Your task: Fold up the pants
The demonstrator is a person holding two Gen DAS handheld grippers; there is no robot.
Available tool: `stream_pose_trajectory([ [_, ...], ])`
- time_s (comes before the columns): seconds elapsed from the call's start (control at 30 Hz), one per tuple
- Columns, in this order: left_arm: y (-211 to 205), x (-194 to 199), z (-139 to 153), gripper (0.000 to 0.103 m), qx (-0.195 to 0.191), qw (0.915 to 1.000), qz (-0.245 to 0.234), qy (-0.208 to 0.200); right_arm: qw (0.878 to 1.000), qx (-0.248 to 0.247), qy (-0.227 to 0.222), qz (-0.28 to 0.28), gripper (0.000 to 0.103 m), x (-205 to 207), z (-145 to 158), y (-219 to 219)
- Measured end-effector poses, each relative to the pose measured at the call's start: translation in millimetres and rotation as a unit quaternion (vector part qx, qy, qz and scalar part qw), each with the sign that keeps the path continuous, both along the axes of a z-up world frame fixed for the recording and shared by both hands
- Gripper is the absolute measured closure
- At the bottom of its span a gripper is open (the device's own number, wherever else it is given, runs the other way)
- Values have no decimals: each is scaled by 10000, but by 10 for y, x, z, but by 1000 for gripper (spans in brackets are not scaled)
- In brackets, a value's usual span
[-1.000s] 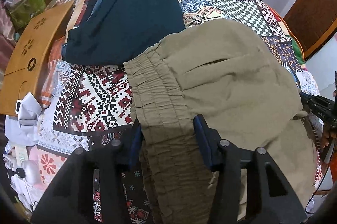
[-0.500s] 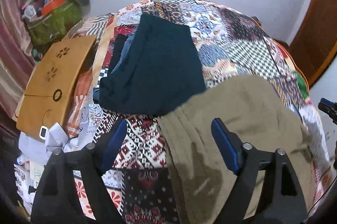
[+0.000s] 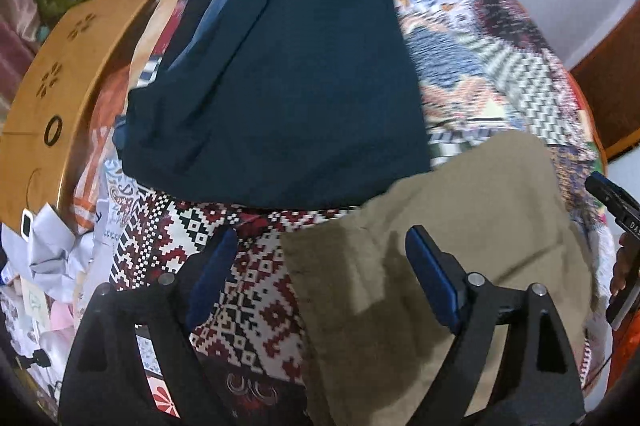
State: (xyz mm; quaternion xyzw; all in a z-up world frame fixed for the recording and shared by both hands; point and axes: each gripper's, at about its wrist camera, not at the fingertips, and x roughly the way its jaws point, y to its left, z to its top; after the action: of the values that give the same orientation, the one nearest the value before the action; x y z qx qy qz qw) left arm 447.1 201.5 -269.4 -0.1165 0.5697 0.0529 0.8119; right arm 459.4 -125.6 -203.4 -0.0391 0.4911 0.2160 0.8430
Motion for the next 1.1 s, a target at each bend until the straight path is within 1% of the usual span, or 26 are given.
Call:
stream_pose_trajectory([
  [0.1, 31, 34, -138, 17, -82, 9999, -25, 144, 9999, -21, 148, 70, 33, 152, -167, 59],
  [0.27, 36, 56, -266, 17, -514, 9984, -95, 216, 9987, 64, 489, 86, 34, 380, -403, 112],
  [0.3, 46, 66, -284, 19, -671, 9974, -81, 239, 9984, 116, 550, 77, 34, 412, -441, 117],
  [0.37, 77, 76, -329, 28, -1031, 9942, -31, 299, 9976, 330, 602, 43, 35, 455, -478, 102],
  [0.4, 105, 82, -371, 30, -1317, 9907, 14, 351, 9968, 458, 656, 39, 38, 472, -490, 90],
  [0.43, 118, 86, -390, 30, -1418, 9891, 65, 381, 9959, 546, 717, 53, 40, 471, -497, 84],
  [0.47, 132, 86, -408, 32, -1514, 9877, 100, 378, 9940, 697, 838, 67, 47, 483, -518, 73],
  [0.5, 142, 83, -408, 33, -1560, 9870, 100, 370, 9920, 842, 940, 59, 55, 487, -533, 62],
  [0.57, 143, 76, -397, 38, -1569, 9871, 99, 317, 9899, 976, 1030, -9, 59, 474, -536, 56],
  [0.63, 123, 69, -351, 41, -1451, 9890, 107, 253, 9909, 916, 988, -5, 71, 443, -513, 66],
  [0.67, 126, 50, -328, 44, -1380, 9901, 97, 232, 9912, 898, 976, -16, 82, 433, -501, 68],
  [0.7, 109, 40, -292, 45, -1256, 9919, 77, 190, 9913, 903, 952, -50, 89, 406, -477, 60],
  [0.77, 65, 3, -184, 49, -887, 9961, -5, 27, 9919, 916, 874, -117, 93, 421, -427, 79],
  [0.83, -28, -43, -24, 51, -396, 9989, -125, -225, 9931, 916, 714, -133, 96, 418, -343, 96],
  [0.87, -79, -64, 71, 52, -164, 9990, -184, -361, 9939, 898, 625, -134, 97, 423, -287, 116],
  [0.93, -124, -101, 240, 52, 124, 9977, -251, -610, 9952, 877, 412, -145, 97, 395, -129, 113],
  [1.03, -171, -140, 527, 53, 313, 9944, -329, -950, 9955, 920, 151, -165, 97, 359, 131, 61],
  [1.1, -210, -142, 732, 54, 459, 9914, -391, -1161, 9956, 917, -111, -169, 98, 320, 374, 22],
])
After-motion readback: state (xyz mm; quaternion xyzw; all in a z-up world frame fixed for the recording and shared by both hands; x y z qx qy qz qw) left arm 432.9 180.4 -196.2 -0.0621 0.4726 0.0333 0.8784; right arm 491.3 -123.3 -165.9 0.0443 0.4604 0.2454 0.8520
